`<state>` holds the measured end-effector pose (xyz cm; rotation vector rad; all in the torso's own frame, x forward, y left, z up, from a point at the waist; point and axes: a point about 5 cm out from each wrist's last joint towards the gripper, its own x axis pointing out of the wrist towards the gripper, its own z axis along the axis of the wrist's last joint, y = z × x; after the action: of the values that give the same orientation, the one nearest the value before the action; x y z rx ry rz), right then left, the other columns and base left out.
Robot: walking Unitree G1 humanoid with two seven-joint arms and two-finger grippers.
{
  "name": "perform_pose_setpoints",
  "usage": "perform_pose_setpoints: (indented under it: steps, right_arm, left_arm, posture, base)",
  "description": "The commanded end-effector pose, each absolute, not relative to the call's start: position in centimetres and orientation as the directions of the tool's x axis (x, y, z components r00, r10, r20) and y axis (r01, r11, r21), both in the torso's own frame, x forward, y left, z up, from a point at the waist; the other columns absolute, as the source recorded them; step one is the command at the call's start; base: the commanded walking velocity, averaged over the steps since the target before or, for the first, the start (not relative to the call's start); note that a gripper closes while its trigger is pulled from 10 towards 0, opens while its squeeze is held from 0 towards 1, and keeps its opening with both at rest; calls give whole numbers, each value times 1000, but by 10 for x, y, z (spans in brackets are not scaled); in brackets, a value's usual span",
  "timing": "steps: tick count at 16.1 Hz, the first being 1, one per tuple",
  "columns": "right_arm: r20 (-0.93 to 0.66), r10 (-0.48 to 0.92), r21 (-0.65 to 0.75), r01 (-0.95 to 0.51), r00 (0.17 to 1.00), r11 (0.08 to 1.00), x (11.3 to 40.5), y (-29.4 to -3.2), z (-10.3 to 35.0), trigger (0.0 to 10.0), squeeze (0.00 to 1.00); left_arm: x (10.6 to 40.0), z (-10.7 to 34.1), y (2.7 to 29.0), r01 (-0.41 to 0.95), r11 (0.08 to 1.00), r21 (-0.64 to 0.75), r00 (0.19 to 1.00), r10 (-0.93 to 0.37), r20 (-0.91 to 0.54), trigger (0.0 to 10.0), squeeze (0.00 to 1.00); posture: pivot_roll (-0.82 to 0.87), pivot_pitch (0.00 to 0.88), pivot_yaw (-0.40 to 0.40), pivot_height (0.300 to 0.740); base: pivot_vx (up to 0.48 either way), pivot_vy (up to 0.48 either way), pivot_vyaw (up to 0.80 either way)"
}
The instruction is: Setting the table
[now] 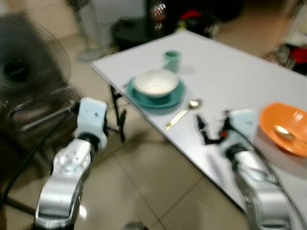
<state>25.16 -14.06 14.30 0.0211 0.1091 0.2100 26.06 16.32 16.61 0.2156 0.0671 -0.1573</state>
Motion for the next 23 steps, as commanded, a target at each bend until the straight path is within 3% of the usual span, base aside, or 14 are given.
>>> perform_pose_setpoints:
  steps: [1, 4, 8, 12, 16, 21, 23]
  right_arm:
    - [-118, 191, 15, -190, 975, 982, 254, -145, 145, 10000, 1000]
    - [-132, 259, 48, -255, 957, 966, 246, -147, 142, 10000, 1000]
    - [-137, 214, 57, -208, 967, 977, 252, -147, 141, 10000, 1000]
    - [-144, 173, 71, -164, 974, 984, 250, -153, 140, 10000, 1000]
    - [-143, 203, 48, -198, 969, 979, 256, -138, 146, 10000, 1000]
    - [-141, 211, 103, -198, 967, 975, 252, -142, 146, 10000, 1000]
    - [-168, 244, 55, -238, 955, 970, 256, -138, 144, 10000, 1000]
  left_arm:
    - [263, 167, 164, 150, 963, 224, 988, -136, -77, 10000, 0]
    - [262, 162, 160, 158, 959, 235, 986, -143, -81, 10000, 0]
    - [273, 168, 163, 165, 957, 240, 986, -152, -71, 10000, 0]
    - [272, 168, 166, 191, 952, 238, 981, -176, -82, 10000, 0]
    - [275, 170, 168, 196, 955, 221, 980, -181, -86, 10000, 0]
    - [269, 166, 167, 211, 954, 215, 976, -193, -103, 10000, 0]
    - [273, 166, 172, 202, 951, 236, 978, -183, -98, 10000, 0]
  posture:
    - [67, 0, 50, 740]
    - [68, 0, 70, 740]
    - [67, 0, 64, 740]
    - [79, 0, 72, 740]
    - [77, 0, 69, 740]
    - [76, 0, 81, 740]
    - [75, 0, 62, 740]
  base:
    - [0, 0, 800]
    - [0, 0, 800]
    - [0, 0, 730]
    - [0, 65, 0]
    - [0, 365, 0]
    - [0, 398, 0]
    - [0, 381, 0]
